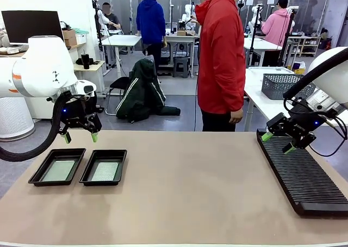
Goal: Inspect and transfer BCBs to ESD trays.
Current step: Pick up the ESD tray and place it on the left side of the table.
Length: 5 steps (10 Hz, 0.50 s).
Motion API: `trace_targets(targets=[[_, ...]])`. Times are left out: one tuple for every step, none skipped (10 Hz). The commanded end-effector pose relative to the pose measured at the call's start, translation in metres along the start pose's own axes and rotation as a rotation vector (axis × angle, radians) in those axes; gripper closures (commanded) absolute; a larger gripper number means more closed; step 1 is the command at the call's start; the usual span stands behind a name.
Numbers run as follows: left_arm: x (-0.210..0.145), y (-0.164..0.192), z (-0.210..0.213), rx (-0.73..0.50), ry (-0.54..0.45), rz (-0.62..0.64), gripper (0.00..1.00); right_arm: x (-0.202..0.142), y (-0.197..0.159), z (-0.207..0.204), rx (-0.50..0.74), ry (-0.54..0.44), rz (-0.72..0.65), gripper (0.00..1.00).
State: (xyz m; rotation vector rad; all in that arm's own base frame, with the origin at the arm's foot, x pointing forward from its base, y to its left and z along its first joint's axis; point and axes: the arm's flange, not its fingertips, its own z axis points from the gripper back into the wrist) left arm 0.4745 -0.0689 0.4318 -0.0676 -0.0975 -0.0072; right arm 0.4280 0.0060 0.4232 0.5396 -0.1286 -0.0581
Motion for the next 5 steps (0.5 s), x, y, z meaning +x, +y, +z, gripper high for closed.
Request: trace_targets(targets=[[-0.0009, 0.0004, -0.0017, 0.001, 0.002, 0.002, 0.0, 0.0007, 0.0023, -0.0004, 0.003, -0.004, -0.025, 0.0], [-0.0009, 0.0004, -0.0017, 0.001, 0.002, 0.002, 0.0, 0.0007, 0.0023, -0.0004, 0.003, -0.004, -0.025, 0.0], [-0.0009, 0.0004, -0.0017, 0.001, 0.002, 0.002, 0.0, 0.0007, 0.0023, -0.0004, 0.003, -0.004, -0.025, 0.0], [-0.0009, 0.0004, -0.0017, 0.001, 0.002, 0.002, 0.0, 0.0007, 0.0023, -0.0004, 0.003, -0.004, -0.025, 0.0], [-0.0009, 0.0004, -0.0017, 0.001, 0.002, 0.002, 0.0, 0.0007, 0.0023, -0.0004, 0.003, -0.004, -0.025, 0.0]])
